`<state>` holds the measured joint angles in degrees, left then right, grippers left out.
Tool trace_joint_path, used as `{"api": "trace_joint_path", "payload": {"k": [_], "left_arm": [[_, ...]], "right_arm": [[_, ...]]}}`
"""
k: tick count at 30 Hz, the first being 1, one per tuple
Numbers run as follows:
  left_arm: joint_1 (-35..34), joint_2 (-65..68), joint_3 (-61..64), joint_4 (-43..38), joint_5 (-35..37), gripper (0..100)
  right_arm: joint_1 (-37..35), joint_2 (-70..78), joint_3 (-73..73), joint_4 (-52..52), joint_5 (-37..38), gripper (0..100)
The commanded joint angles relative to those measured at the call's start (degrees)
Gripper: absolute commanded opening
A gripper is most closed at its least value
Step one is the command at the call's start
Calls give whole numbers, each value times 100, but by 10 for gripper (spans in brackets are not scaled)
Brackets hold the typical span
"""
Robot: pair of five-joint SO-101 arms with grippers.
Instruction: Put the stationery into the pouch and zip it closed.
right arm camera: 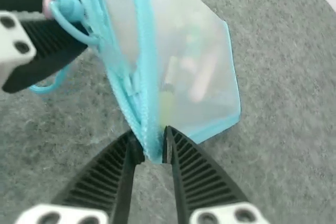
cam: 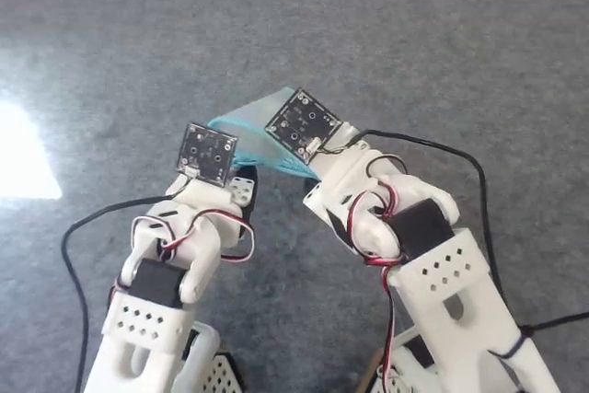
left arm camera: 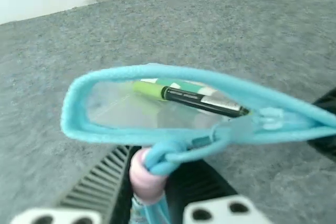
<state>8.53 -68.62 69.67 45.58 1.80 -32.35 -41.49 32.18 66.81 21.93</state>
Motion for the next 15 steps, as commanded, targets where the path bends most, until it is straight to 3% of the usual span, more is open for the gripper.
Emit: {"api": "trace_joint_path", "payload": {"k": [1, 8, 15], "left_arm": [[-484, 35, -295, -123, 53, 10], [-853, 35, -303, -149, -123, 10], [-1301, 35, -277, -158, -141, 10]], "right_arm": [[462, -4, 18, -22, 70, 8], [602, -4, 18, 4, 79, 8], [1349, 13, 18, -136, 422, 8]]}}
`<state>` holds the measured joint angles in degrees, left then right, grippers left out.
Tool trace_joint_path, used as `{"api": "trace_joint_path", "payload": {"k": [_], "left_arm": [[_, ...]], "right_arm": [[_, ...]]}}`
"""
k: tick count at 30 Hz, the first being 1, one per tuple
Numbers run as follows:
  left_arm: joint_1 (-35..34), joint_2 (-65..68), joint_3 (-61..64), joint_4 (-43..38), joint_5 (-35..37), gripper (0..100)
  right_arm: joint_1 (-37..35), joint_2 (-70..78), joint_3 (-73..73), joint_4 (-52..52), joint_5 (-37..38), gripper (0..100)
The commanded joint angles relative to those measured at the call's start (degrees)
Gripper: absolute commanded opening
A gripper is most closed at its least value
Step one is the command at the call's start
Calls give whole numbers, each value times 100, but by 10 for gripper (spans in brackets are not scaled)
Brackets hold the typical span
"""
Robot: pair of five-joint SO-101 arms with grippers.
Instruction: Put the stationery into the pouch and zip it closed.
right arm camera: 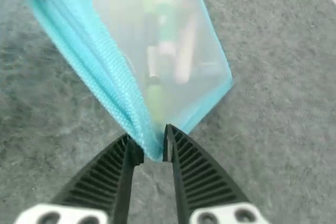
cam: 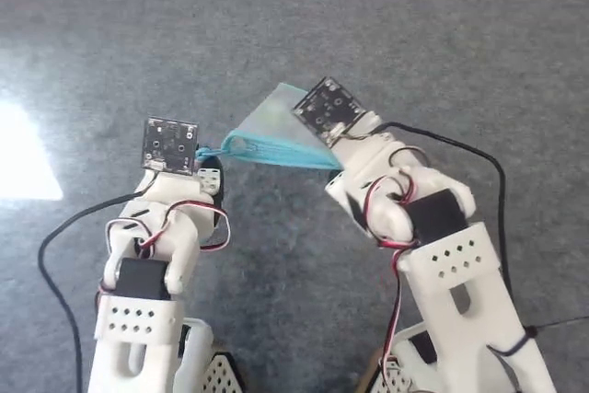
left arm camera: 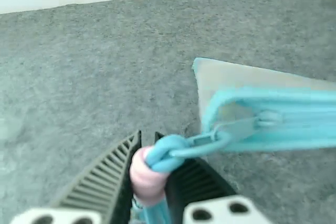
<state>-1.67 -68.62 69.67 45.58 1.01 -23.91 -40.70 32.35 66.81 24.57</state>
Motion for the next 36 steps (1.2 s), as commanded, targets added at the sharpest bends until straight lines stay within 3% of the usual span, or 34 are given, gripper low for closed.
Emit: {"api": "trace_joint_path", "payload": {"k": [1, 15, 17, 21, 24, 29, 36], "left_arm": [[-273, 35, -277, -158, -62, 10], [-220, 35, -251, -132, -70, 16], [-18, 35, -145, -123, -97, 66], [712, 9, 233, -141, -651, 255], [1108, 26, 374, -158, -738, 346], [1538, -9, 523, -158, -756, 359], [1512, 0, 497, -158, -738, 359]], "right_arm": [[602, -40, 0, -171, 193, 8], [998, -4, -9, -409, 352, 8], [919, -4, -9, -400, 308, 8], [699, -4, -9, -101, 132, 11], [673, -4, -9, -13, -114, 58], [690, -4, -9, 286, -123, 114], [699, -4, -9, 690, -281, 115]]}}
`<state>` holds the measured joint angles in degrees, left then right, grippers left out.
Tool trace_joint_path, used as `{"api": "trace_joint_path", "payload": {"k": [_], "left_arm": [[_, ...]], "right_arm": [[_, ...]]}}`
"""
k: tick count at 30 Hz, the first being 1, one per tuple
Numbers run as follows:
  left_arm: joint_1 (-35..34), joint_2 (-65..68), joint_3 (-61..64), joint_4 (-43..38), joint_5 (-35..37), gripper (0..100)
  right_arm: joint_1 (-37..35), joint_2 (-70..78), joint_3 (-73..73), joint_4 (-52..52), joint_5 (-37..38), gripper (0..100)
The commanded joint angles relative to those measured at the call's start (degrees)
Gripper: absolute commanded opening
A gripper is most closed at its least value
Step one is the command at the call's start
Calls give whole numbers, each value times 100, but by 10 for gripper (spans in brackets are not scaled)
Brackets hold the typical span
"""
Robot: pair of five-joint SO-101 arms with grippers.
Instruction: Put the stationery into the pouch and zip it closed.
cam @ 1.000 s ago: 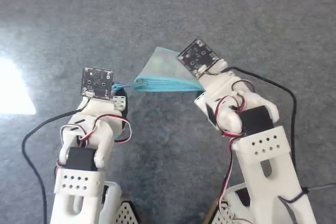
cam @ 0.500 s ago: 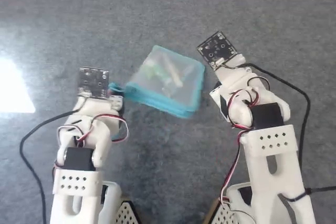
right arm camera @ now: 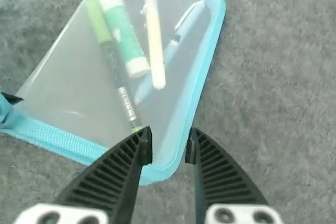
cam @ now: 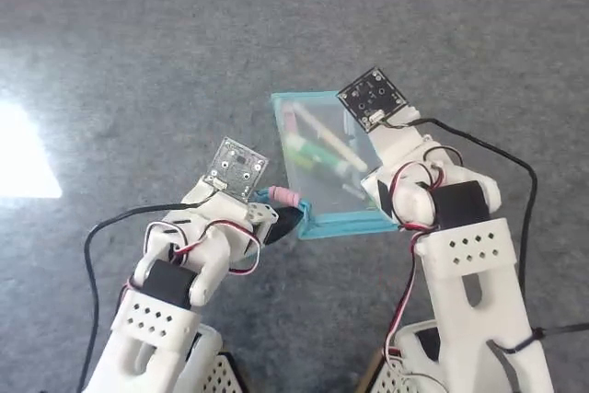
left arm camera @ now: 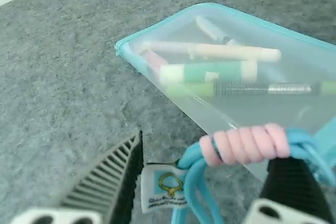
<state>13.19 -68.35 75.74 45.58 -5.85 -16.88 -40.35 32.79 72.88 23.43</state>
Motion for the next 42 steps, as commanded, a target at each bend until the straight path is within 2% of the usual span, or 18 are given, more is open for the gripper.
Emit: {"api": "trace_joint_path", "payload": {"k": [1, 3, 6, 7, 11, 18, 21, 24, 27, 31, 35, 42], "left_arm": [[18, 0, -110, -158, -79, 357], [-149, 9, -154, -158, -211, 340], [-712, 9, -154, -387, -264, 248], [-923, 9, -145, -475, -264, 250], [-1389, 9, -163, -475, -237, 421], [-1213, 9, -110, -422, -624, 444], [-651, -35, -40, 0, -1143, 434], [-492, 0, -207, 387, -1204, 383], [-923, -44, -497, 1037, -1187, 373], [-1943, -123, -673, 941, -782, 373], [-2558, -897, -356, 589, -316, 373], [-2593, -3376, 1077, 765, -281, 373]], "right_arm": [[-13, -40, -44, 92, -202, 115], [-40, -40, -44, 127, -220, 114], [-48, -40, 26, 180, -220, 114], [-48, -40, 79, 180, -220, 114], [-48, -40, 281, 127, -229, 114], [-48, -48, 290, 154, -229, 114], [-48, -48, 290, 171, -229, 114], [-40, -57, 334, 189, -211, 114], [-13, -119, 457, 189, -202, 114], [-4, -330, 615, 92, -246, 76], [224, -1385, 1125, -277, -404, 22], [910, -3679, 3051, -998, -404, 8]]}}
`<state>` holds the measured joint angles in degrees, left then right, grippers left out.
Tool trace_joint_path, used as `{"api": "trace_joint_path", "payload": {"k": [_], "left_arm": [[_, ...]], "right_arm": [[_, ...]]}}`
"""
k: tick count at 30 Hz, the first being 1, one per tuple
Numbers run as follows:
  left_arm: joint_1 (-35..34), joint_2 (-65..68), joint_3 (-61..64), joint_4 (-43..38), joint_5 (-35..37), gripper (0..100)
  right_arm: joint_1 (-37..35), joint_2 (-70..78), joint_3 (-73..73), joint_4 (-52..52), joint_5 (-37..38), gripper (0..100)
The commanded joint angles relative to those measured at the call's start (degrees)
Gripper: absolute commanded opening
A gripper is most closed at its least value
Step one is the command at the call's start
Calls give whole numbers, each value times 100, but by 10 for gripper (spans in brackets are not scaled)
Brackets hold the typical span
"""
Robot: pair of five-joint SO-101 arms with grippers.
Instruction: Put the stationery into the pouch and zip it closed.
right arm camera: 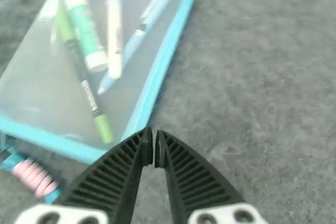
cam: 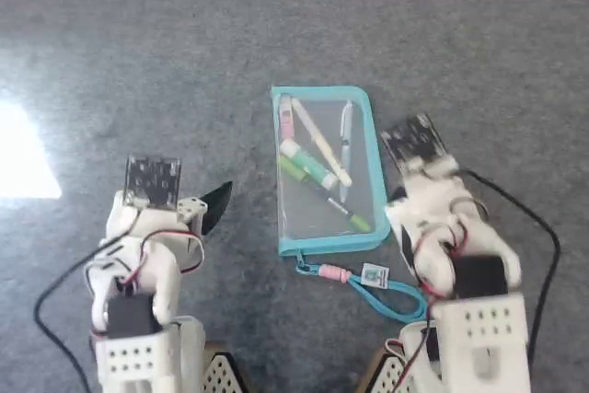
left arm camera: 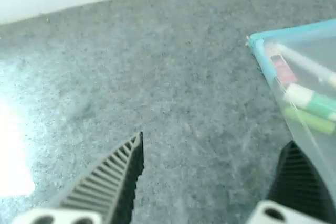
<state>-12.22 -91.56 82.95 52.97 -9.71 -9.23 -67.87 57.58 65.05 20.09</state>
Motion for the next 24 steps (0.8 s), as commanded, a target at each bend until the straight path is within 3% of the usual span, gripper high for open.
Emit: {"api": "trace_joint_path", "payload": {"k": [1, 14, 24], "left_arm": [[-53, -1336, 523, 123, 105, 372], [-70, -1081, 1349, 9, 88, 372], [-62, -1073, 1358, 1266, 70, 372]], "right_arm": [[171, -1218, 826, -189, -70, 8], [233, -3635, 2954, 330, -35, 8], [1631, -3609, 3886, 338, -53, 8]]}}
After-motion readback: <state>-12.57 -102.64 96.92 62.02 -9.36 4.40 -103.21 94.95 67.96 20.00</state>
